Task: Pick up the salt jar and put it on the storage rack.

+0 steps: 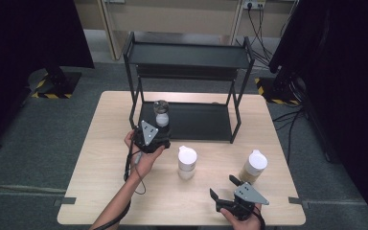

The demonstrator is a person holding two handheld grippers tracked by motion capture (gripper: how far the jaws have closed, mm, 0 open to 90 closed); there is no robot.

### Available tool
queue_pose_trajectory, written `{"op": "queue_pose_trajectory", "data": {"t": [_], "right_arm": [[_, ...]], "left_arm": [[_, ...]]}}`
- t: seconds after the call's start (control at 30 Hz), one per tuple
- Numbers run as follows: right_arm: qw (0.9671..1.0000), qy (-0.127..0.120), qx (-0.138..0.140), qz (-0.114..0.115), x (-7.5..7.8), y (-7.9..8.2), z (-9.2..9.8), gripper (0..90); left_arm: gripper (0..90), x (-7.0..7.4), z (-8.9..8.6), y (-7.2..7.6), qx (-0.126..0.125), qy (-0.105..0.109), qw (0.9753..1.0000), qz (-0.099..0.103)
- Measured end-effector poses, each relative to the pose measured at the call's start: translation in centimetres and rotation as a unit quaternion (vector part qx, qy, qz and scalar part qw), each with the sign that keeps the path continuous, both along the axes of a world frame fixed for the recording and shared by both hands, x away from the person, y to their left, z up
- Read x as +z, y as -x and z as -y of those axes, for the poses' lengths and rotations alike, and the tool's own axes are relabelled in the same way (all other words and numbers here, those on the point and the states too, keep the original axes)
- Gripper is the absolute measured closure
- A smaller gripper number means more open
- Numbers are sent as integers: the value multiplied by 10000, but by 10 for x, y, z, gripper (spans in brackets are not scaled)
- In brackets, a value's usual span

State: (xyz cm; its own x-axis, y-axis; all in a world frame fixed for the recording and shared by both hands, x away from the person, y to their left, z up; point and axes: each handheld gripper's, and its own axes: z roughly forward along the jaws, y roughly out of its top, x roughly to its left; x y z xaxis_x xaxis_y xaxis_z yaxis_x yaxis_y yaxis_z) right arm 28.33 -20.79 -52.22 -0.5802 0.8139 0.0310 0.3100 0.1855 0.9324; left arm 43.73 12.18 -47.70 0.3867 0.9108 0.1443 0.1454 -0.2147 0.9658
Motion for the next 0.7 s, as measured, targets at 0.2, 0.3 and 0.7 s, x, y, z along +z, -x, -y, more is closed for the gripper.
{"op": "queue_pose_trajectory", "data": {"t": [0.2, 0.3, 0.7], "right_arm": [[10000, -2, 1, -4, 0, 0, 0, 96], [10000, -6, -2, -2, 0, 0, 0, 96], [10000, -9, -13, 3, 0, 0, 0, 95]], "left_arm": [[83, -4, -5, 12, -6, 43, 10000, 7], [84, -8, -7, 19, -32, 56, 10000, -12], [84, -19, -17, 42, -94, 199, 9998, -37]]}}
